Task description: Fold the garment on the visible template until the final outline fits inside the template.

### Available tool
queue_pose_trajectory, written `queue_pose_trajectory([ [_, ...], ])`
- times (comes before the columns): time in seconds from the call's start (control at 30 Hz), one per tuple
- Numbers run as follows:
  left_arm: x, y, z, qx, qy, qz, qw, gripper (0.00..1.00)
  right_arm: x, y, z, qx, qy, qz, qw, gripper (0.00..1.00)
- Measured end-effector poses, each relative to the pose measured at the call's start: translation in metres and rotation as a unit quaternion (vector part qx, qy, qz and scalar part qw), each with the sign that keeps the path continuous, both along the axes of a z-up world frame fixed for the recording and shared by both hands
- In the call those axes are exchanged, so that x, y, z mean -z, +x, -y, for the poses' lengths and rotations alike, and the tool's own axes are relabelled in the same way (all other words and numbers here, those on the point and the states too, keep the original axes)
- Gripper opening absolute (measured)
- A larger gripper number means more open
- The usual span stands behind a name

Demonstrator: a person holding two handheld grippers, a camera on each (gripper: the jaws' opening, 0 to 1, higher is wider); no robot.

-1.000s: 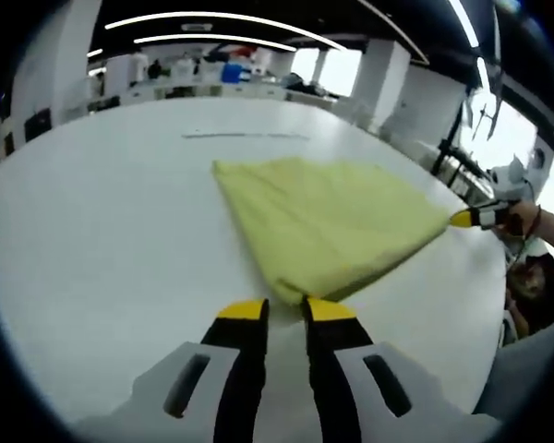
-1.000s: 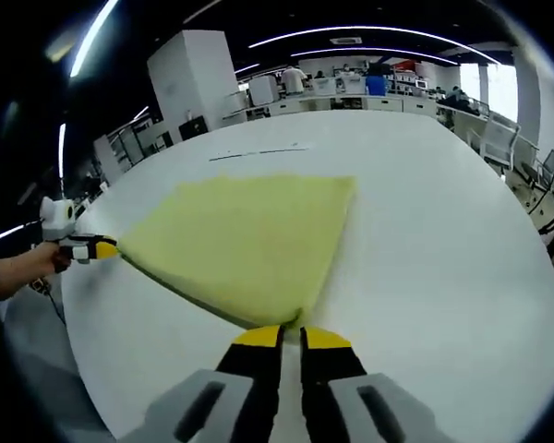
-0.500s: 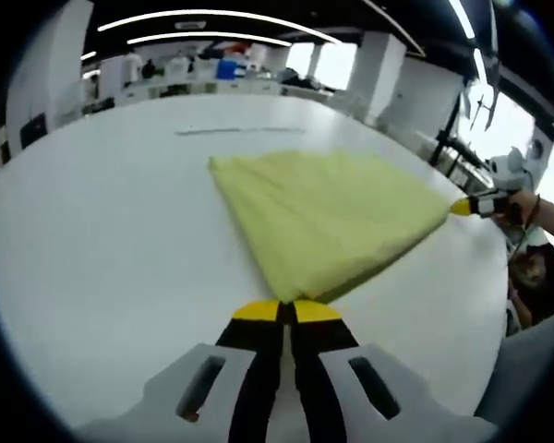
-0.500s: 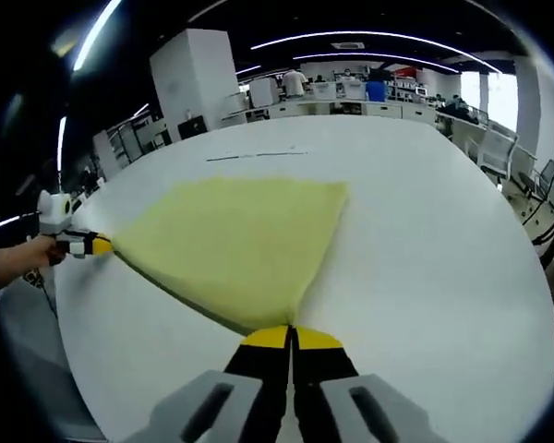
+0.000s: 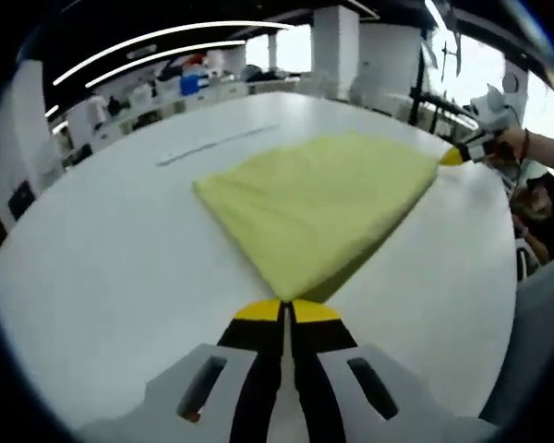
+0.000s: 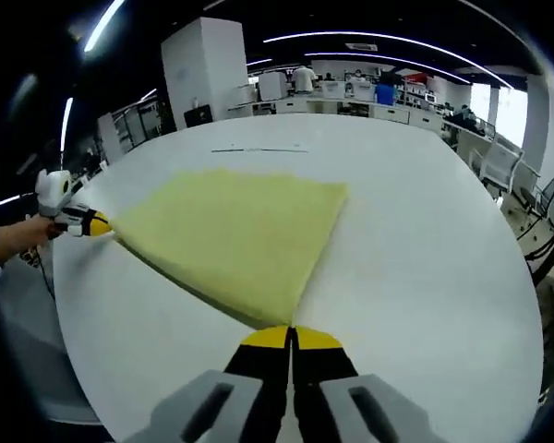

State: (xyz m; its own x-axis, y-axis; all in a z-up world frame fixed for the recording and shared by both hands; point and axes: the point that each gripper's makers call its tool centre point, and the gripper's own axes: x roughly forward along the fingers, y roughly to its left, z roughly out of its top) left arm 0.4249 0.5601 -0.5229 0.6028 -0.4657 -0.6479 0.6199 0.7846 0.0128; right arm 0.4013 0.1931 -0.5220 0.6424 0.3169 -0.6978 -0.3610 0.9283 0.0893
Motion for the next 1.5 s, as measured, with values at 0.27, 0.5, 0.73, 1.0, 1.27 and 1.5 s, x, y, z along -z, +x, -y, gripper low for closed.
queue_pose_trajectory([
  [0.27, 0.004, -0.01, -0.004, -0.004, -0.004, -0.013, 0.9999, 0.0, 0.002, -0.007, -0.002, 0.0, 0.004, -0.007, 1.0, 0.0],
  [0.5, 0.005, -0.024, -0.011, -0.004, -0.01, -0.024, 0.9997, 0.0, 0.005, -0.017, -0.007, 0.0, 0.012, -0.015, 0.9998, 0.0],
  [0.73, 0.003, -0.035, -0.019, -0.006, -0.011, -0.028, 0.9995, 0.0, 0.006, -0.028, -0.015, -0.008, 0.017, -0.022, 0.9996, 0.0],
  [1.0, 0.006, -0.046, -0.023, -0.018, -0.021, -0.04, 0.9988, 0.0, 0.006, -0.036, -0.019, -0.005, 0.023, -0.026, 0.9994, 0.0],
  [1.27, 0.007, -0.05, -0.026, -0.039, -0.044, -0.049, 0.9971, 0.0, 0.006, -0.044, -0.022, -0.002, 0.025, -0.031, 0.9992, 0.0],
  [1.5, 0.006, -0.051, -0.028, -0.039, -0.038, -0.046, 0.9975, 0.0, 0.007, -0.049, -0.024, -0.005, 0.02, -0.034, 0.9992, 0.0],
])
